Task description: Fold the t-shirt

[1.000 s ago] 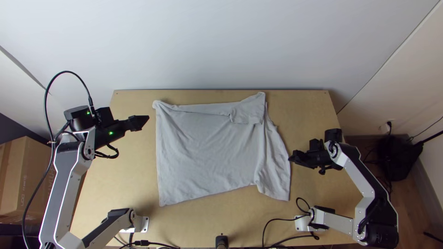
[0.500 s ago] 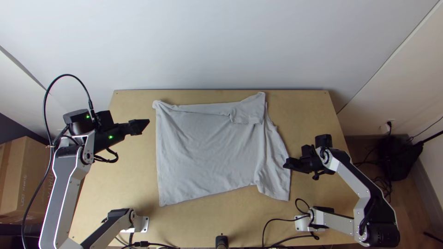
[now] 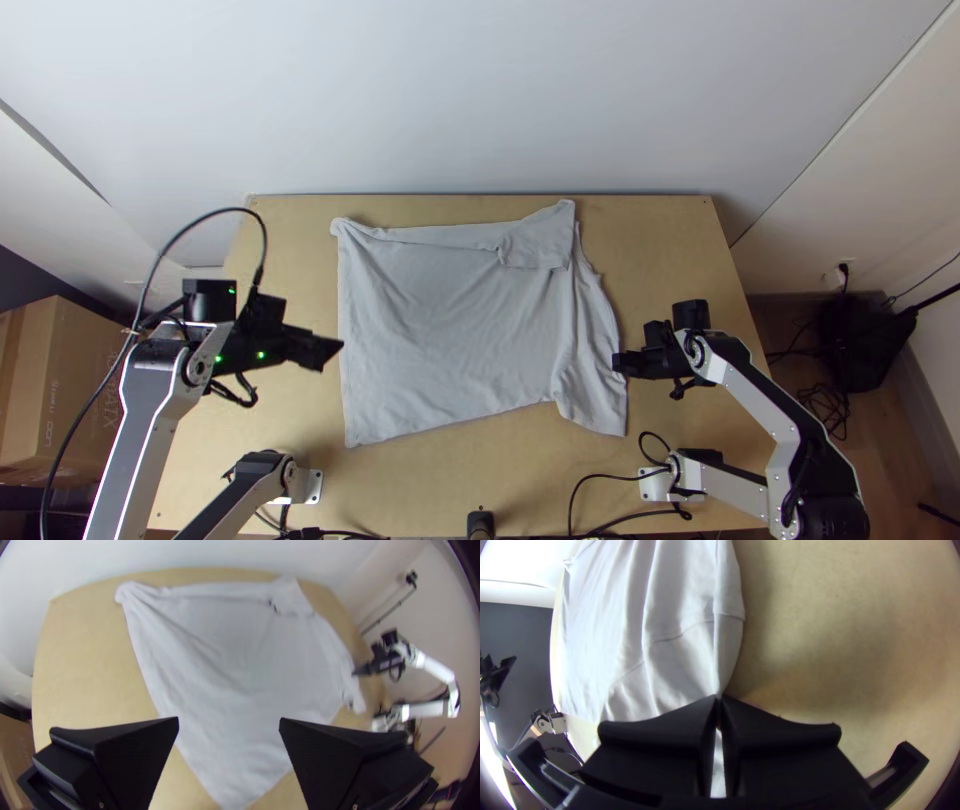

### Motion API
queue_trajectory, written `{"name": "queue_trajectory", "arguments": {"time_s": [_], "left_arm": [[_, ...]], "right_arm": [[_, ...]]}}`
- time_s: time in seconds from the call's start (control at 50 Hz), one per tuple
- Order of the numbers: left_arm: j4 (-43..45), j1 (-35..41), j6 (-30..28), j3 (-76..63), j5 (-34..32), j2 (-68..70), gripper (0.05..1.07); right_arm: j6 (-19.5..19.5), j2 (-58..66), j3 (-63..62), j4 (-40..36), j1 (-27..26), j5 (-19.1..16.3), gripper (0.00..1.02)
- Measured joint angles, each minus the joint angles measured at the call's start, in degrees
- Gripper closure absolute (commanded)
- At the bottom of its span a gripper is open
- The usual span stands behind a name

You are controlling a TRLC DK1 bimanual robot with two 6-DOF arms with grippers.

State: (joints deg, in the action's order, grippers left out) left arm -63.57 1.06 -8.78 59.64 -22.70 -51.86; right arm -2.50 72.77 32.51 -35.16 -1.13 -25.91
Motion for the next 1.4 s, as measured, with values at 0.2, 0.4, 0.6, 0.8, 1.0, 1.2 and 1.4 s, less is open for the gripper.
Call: {"name": "queue_trajectory", "arguments": {"time_s": [0.2, 0.4, 0.6, 0.8, 1.0, 1.2, 1.4], "left_arm": [[-10.62, 6.67, -5.09, -5.84, 7.89, 0.76, 0.18], [-10.47, 18.84, -3.39, -13.75, 13.35, 1.86, 0.2], [-8.02, 26.93, 3.41, -15.69, 15.39, -0.2, 0.2], [-5.84, 33.79, 8.83, -17.0, 17.79, -4.35, 0.2], [-5.7, 37.13, 10.27, -17.0, 18.49, -9.42, 0.2], [-5.7, 40.7, 10.36, -17.0, 19.26, -14.32, 0.2], [-5.64, 44.81, 10.58, -17.0, 20.04, -19.43, 0.2]], "right_arm": [[0.0, -0.37, -0.02, 0.0, 0.0, 0.0, 1.0], [-0.22, -0.37, 0.66, -0.9, 0.0, 0.11, 1.0], [-0.24, -0.37, 3.08, -2.19, 0.0, 0.28, 1.0], [-0.24, -0.37, 4.83, -3.19, 0.0, 0.42, 1.0], [-0.22, -0.37, 6.05, -3.85, -0.02, 0.42, 1.0], [-0.22, -0.35, 7.72, -4.39, -0.48, 0.42, 1.0], [-0.22, -0.35, 8.37, -4.81, -1.99, 0.44, 1.0]]}}
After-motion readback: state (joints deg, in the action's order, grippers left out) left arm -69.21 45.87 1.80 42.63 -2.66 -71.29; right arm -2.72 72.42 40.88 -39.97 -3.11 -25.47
